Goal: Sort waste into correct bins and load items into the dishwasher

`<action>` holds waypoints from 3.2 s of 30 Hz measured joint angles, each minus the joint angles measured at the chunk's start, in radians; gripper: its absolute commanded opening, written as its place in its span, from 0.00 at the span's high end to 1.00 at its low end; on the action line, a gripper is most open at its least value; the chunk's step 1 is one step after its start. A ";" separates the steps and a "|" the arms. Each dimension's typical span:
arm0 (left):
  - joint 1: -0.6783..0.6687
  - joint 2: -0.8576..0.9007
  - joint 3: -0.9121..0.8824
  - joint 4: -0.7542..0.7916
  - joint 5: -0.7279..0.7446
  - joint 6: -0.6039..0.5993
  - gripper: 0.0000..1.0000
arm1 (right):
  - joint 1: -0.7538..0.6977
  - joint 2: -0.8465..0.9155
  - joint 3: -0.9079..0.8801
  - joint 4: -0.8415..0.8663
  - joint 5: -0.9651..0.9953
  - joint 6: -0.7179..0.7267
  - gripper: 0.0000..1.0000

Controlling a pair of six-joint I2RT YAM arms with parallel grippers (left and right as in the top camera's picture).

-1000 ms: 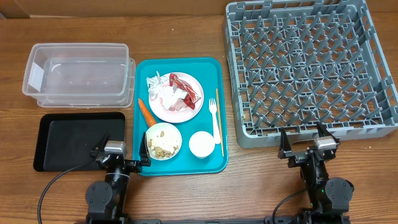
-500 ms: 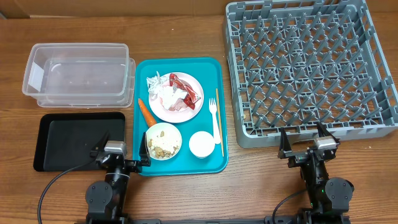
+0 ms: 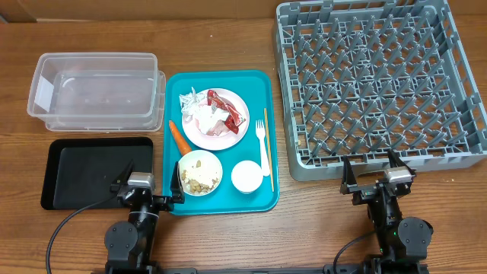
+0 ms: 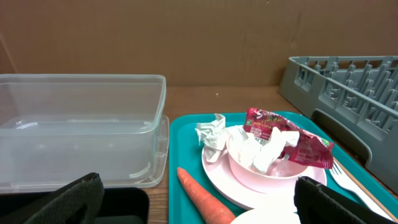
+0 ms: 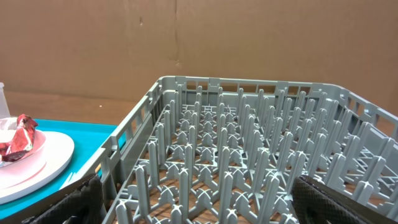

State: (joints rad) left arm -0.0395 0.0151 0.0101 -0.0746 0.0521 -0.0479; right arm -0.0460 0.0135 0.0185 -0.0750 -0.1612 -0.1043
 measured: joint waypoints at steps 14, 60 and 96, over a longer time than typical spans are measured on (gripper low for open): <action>0.000 0.001 0.097 -0.120 0.227 -0.025 0.00 | 0.000 0.000 0.000 0.000 0.000 0.000 0.00; -0.132 1.588 1.614 -1.254 0.272 -0.030 0.27 | 0.000 0.000 0.000 0.001 0.000 0.000 0.00; -0.410 1.703 1.614 -1.152 -0.105 -0.211 0.96 | 0.000 0.000 0.000 0.000 0.000 0.000 0.00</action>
State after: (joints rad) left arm -0.4496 1.7180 1.6241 -1.2263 -0.0532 -0.2592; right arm -0.0460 0.0135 0.0185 -0.0746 -0.1608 -0.1047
